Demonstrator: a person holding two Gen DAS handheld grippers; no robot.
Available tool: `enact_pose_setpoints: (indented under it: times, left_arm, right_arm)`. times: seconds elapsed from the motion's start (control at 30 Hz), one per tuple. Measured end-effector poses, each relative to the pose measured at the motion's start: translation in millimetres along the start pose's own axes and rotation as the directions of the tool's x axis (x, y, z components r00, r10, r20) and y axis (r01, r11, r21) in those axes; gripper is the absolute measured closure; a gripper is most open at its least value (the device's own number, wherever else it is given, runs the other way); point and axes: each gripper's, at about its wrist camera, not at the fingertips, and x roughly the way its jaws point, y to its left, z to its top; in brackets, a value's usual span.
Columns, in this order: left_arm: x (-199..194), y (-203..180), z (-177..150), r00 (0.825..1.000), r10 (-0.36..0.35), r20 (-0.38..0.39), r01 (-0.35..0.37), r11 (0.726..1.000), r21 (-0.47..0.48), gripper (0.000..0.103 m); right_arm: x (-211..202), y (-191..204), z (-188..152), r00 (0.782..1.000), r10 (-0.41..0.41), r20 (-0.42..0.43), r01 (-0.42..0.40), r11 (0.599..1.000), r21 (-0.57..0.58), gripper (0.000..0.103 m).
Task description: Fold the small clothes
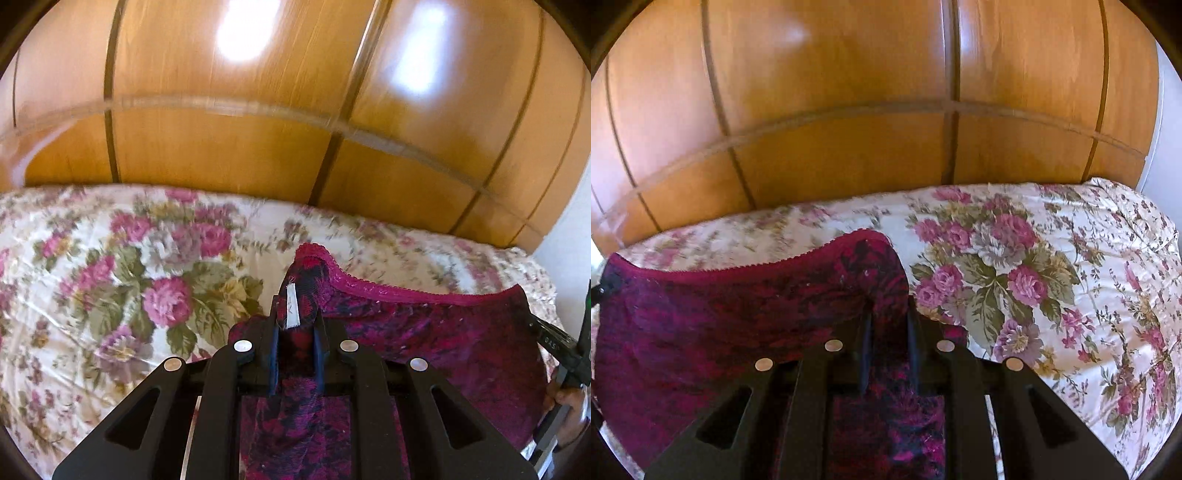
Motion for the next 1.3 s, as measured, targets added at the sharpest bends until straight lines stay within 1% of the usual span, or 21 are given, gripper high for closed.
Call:
enact_pose_setpoints:
  times: [0.17, 0.23, 0.33, 0.37, 0.43, 0.47, 0.5, 0.53, 0.57, 0.6, 0.63, 0.73, 0.87, 0.97, 1.1, 1.13, 1.17, 1.2, 1.23, 1.27, 1.3]
  left_arm:
    - [47.6, 12.1, -4.6, 0.994, 0.025, -0.108, -0.030, 0.999, -0.044, 0.090]
    - [59.3, 13.6, -8.2, 0.992, 0.047, -0.120, -0.051, 0.998, -0.032, 0.088]
    - [62.8, 13.9, -10.3, 0.991, 0.056, -0.124, -0.060, 0.998, -0.032, 0.085]
    - [63.4, 14.0, -10.1, 0.991, 0.049, -0.126, -0.054, 0.998, -0.036, 0.085]
    - [57.5, 17.4, -10.3, 0.992, 0.016, -0.123, -0.024, 0.998, -0.064, 0.079]
    - [50.8, 19.7, -10.9, 0.993, 0.000, -0.114, -0.010, 0.996, -0.084, 0.078]
    - [44.0, 21.4, -10.7, 0.994, -0.012, -0.107, 0.002, 0.995, -0.099, 0.075]
    - [36.0, 22.3, -11.8, 0.995, -0.026, -0.099, 0.014, 0.994, -0.111, 0.067]
    - [25.4, 22.8, -17.0, 0.996, -0.027, -0.085, 0.017, 0.993, -0.114, 0.059]
    - [15.2, 23.4, -23.0, 0.997, -0.013, -0.071, 0.005, 0.994, -0.108, 0.044]
    - [6.3, 24.4, -29.8, 0.998, -0.013, -0.056, 0.007, 0.995, -0.103, 0.041]
    - [-17.4, 33.1, -56.4, 0.995, -0.081, -0.062, 0.073, 0.991, -0.115, 0.041]
    - [-44.7, 45.9, -104.9, 0.977, -0.195, -0.085, 0.179, 0.970, -0.163, 0.040]
    - [-61.2, 52.4, -132.1, 0.956, -0.279, -0.087, 0.255, 0.942, -0.220, 0.040]
    - [-65.2, 48.5, -157.3, 0.941, -0.321, -0.102, 0.289, 0.925, -0.246, 0.040]
    - [-64.8, 46.9, -159.0, 0.940, -0.324, -0.109, 0.289, 0.924, -0.251, 0.043]
    - [-62.3, 44.8, -161.6, 0.938, -0.329, -0.109, 0.294, 0.922, -0.254, 0.050]
    - [-59.8, 42.0, -162.4, 0.933, -0.340, -0.115, 0.303, 0.918, -0.254, 0.065]
    - [-57.8, 40.6, -161.6, 0.933, -0.340, -0.121, 0.301, 0.918, -0.257, 0.073]
    - [-57.9, 40.3, -159.5, 0.934, -0.337, -0.116, 0.299, 0.918, -0.261, 0.077]
    - [-61.2, 41.8, -162.1, 0.935, -0.337, -0.108, 0.300, 0.917, -0.261, 0.081]
  right_arm:
    - [34.7, -7.0, -8.9, 0.996, -0.053, -0.069, 0.053, 0.999, 0.006, 0.085]
    - [43.4, -9.7, -11.4, 0.995, -0.048, -0.086, 0.050, 0.999, 0.021, 0.084]
    - [50.4, -9.1, -12.7, 0.993, -0.058, -0.103, 0.060, 0.998, 0.020, 0.083]
    - [50.2, -8.6, -12.7, 0.993, -0.062, -0.104, 0.064, 0.998, 0.016, 0.083]
    - [48.4, -8.7, -12.2, 0.992, -0.060, -0.107, 0.062, 0.998, 0.016, 0.080]
    - [46.5, -9.0, -11.5, 0.993, -0.053, -0.107, 0.056, 0.998, 0.021, 0.074]
    - [43.8, -10.0, -10.8, 0.993, -0.044, -0.107, 0.047, 0.999, 0.028, 0.071]
    - [37.4, -11.9, -10.0, 0.995, -0.027, -0.099, 0.031, 0.999, 0.041, 0.063]
    - [31.0, -13.6, -9.7, 0.996, -0.017, -0.089, 0.022, 0.998, 0.052, 0.048]
    - [23.9, -15.7, -10.2, 0.996, -0.020, -0.082, 0.025, 0.998, 0.065, 0.037]
    - [15.3, -19.0, -12.3, 0.997, -0.017, -0.074, 0.024, 0.996, 0.085, 0.020]
    - [-10.6, -31.0, -28.6, 0.997, 0.045, -0.061, -0.038, 0.992, 0.121, 0.016]
    - [-36.4, -50.7, -60.8, 0.986, 0.143, -0.082, -0.126, 0.974, 0.188, 0.010]
    - [-51.2, -65.9, -94.2, 0.966, 0.235, -0.106, -0.199, 0.941, 0.274, 0.008]
    - [-61.0, -69.3, -130.5, 0.946, 0.297, -0.127, -0.241, 0.911, 0.334, 0.007]
    - [-60.8, -66.7, -139.6, 0.944, 0.301, -0.131, -0.243, 0.909, 0.340, 0.007]
    - [-61.7, -62.9, -143.8, 0.945, 0.299, -0.131, -0.243, 0.912, 0.330, 0.013]
    - [-62.5, -60.6, -145.1, 0.947, 0.295, -0.130, -0.242, 0.917, 0.318, 0.020]
    - [-64.8, -56.2, -145.1, 0.944, 0.303, -0.133, -0.251, 0.918, 0.308, 0.039]
    - [-68.0, -54.5, -144.7, 0.945, 0.300, -0.134, -0.248, 0.918, 0.310, 0.051]
    - [-72.0, -52.5, -143.7, 0.945, 0.300, -0.131, -0.250, 0.920, 0.303, 0.059]
